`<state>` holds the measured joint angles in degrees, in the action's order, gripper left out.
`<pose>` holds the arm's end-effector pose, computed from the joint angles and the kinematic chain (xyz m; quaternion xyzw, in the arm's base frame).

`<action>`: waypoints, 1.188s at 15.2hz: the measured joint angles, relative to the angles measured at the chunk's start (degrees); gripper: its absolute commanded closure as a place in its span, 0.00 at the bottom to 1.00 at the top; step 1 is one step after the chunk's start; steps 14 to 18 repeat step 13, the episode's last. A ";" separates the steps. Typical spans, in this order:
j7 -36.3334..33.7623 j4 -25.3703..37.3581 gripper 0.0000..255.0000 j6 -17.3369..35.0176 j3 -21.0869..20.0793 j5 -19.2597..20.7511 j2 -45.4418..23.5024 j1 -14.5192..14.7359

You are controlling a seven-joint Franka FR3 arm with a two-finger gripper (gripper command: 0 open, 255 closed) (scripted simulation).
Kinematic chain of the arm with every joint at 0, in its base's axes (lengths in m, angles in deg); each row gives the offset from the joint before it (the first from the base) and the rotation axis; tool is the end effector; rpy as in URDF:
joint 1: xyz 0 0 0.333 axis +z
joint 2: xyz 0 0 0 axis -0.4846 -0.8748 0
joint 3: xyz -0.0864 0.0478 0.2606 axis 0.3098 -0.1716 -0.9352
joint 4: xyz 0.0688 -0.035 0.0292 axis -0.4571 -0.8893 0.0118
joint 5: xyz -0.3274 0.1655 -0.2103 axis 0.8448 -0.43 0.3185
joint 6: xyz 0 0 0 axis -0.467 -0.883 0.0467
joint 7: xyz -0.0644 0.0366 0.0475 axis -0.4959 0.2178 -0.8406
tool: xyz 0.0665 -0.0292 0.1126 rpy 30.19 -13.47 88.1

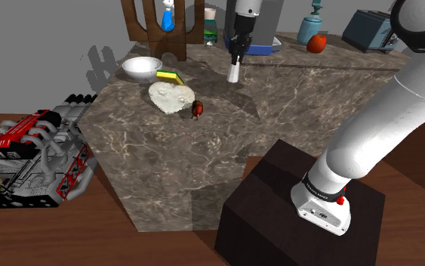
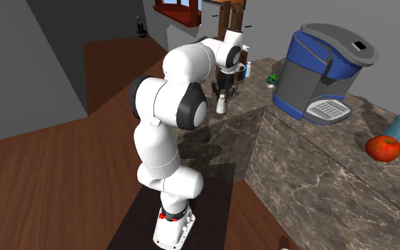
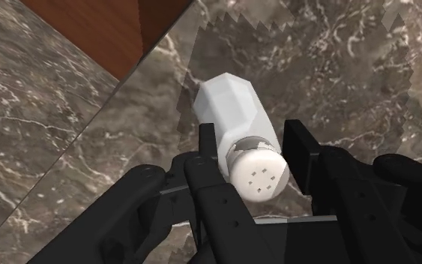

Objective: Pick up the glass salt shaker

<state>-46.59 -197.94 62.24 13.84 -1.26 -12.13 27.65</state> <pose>0.5360 -0.1229 0.4829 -0.9990 0.0069 -0.0038 0.0446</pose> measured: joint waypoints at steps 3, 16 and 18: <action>-0.14 2.29 1.00 -2.20 0.00 0.01 -0.09 0.00; -0.50 10.74 1.00 -9.62 0.07 -0.16 -1.14 0.04; -0.50 10.74 1.00 -9.62 0.07 -0.16 -1.14 0.04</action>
